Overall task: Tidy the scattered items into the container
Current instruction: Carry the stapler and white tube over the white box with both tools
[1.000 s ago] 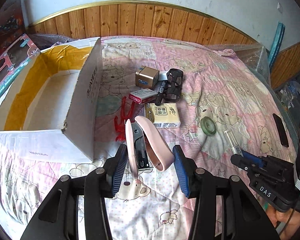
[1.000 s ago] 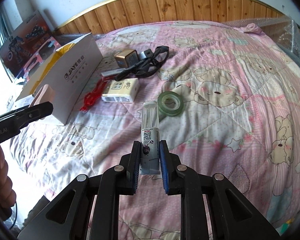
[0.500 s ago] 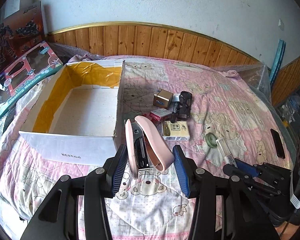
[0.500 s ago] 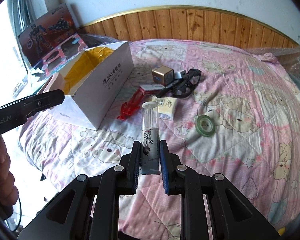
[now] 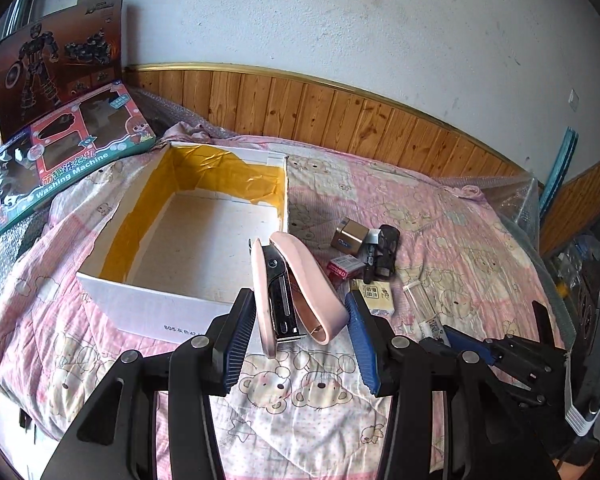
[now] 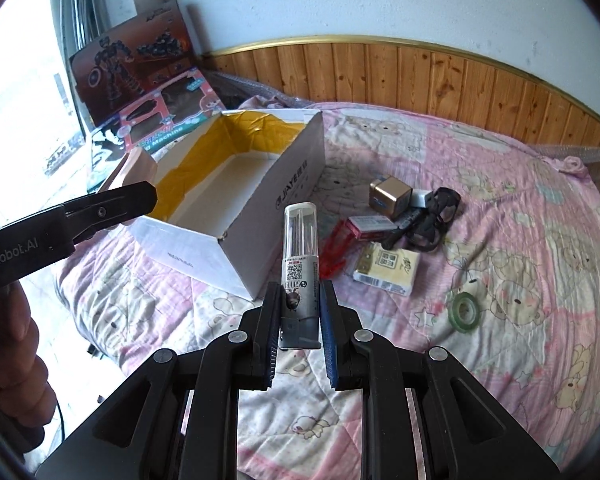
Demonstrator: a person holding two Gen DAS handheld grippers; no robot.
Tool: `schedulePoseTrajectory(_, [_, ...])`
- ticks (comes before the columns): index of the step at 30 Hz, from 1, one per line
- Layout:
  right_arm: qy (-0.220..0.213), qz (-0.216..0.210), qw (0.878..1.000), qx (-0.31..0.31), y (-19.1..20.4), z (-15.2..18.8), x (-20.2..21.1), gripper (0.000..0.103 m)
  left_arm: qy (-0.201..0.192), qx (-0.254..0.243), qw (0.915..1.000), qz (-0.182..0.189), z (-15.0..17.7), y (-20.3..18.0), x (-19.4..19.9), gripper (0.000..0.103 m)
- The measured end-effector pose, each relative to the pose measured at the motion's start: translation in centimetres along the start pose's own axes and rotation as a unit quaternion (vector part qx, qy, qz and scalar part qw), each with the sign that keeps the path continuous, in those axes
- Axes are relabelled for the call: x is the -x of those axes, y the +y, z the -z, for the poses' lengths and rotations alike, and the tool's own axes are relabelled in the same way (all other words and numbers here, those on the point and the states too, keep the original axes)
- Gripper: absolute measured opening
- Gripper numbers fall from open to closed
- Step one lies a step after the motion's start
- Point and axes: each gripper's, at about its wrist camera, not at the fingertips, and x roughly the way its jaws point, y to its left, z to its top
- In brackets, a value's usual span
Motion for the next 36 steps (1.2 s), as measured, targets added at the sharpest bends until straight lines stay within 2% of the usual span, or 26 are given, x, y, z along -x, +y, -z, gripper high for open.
schedulePoseTrajectory(24, [0.004,-0.043,0.998,0.035,6.1,-8.4,-5.7,0.019,0.005,0.045,0.999,0.0,-5.9,8.4,-3.3,0.048])
schedulePoseTrajectory(36, [0.031,-0.058,0.997,0.038,6.5,-13.4,-10.8,0.019,0.039,0.077,0.9961,0.021,-9.9,11.9,-7.7,0.048])
